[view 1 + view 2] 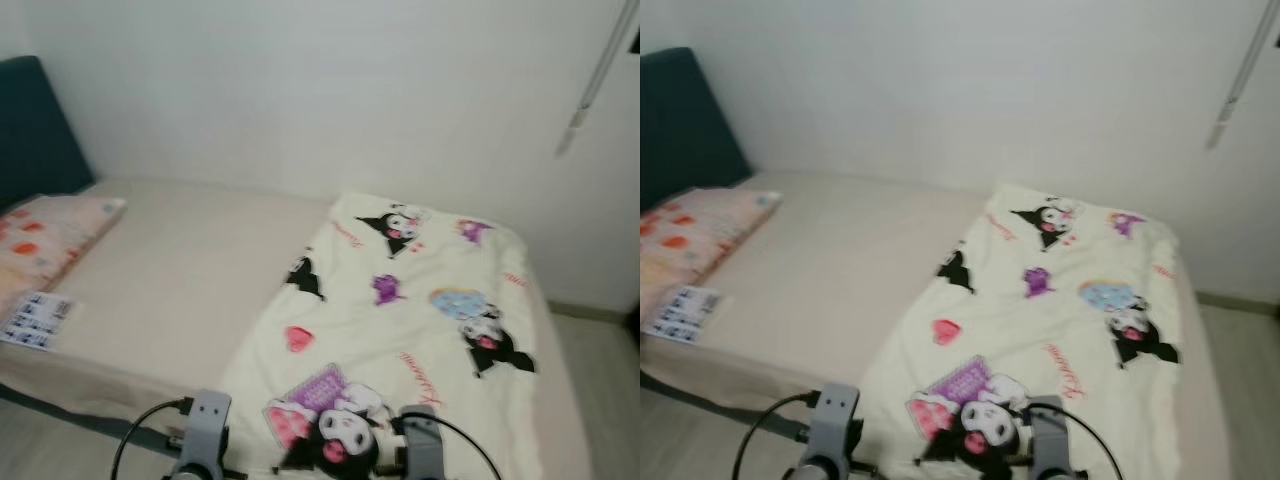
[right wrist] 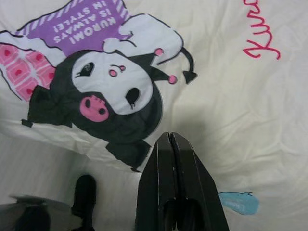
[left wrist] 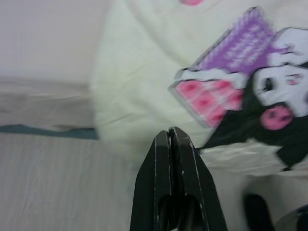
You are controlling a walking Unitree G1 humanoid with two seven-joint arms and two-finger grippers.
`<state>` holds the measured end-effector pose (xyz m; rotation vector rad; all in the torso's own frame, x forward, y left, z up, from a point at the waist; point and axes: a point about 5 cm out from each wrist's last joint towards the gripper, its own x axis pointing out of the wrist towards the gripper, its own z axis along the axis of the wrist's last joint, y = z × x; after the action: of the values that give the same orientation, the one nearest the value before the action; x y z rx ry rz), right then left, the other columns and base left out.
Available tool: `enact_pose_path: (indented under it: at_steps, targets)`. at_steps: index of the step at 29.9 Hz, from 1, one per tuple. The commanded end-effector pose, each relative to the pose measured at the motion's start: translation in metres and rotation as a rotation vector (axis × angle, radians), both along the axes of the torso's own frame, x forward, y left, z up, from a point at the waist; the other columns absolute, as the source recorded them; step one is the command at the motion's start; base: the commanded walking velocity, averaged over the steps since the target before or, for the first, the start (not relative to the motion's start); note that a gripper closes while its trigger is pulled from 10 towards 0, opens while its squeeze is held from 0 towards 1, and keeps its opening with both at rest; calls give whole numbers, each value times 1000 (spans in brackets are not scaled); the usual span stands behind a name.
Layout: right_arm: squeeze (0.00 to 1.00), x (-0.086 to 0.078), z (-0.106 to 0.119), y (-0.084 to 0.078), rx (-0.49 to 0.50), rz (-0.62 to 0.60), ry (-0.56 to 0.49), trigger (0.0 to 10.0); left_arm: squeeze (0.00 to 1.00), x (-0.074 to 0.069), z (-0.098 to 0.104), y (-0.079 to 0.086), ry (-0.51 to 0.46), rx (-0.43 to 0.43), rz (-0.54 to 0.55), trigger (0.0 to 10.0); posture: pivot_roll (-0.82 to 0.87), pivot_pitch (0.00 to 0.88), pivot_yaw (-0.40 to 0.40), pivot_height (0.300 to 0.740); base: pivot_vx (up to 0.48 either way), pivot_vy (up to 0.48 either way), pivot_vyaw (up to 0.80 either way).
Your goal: Clean up the room
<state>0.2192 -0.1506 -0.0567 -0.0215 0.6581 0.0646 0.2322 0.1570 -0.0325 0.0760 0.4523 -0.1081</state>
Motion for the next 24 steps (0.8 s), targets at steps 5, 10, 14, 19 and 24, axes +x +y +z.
enact_pose_path:
  at_steps: [5,10,14,19,24]
  targets:
    - [0,-2,-2,-6,-7,-14,13,10000,0,-2,-2,0,16,2,-2,10000,24,54,23,740,0,-425,0]
    - [0,-2,-1,-6,-9,-11,13,10000,0,-1,-2,0,16,2,-2,10000,22,57,22,740,0,-421,0]
    - [0,-1,-1,-6,-11,-6,14,10000,0,-2,-2,0,15,2,-2,10000,23,58,22,740,0,-424,0]
    - [0,-1,-1,-5,-11,-1,14,10000,0,-2,-2,0,16,1,-1,10000,23,59,21,740,0,-421,0]
    - [0,-1,-1,-4,-10,2,11,10000,0,-2,-2,0,18,1,0,10000,22,58,20,740,0,-423,0]
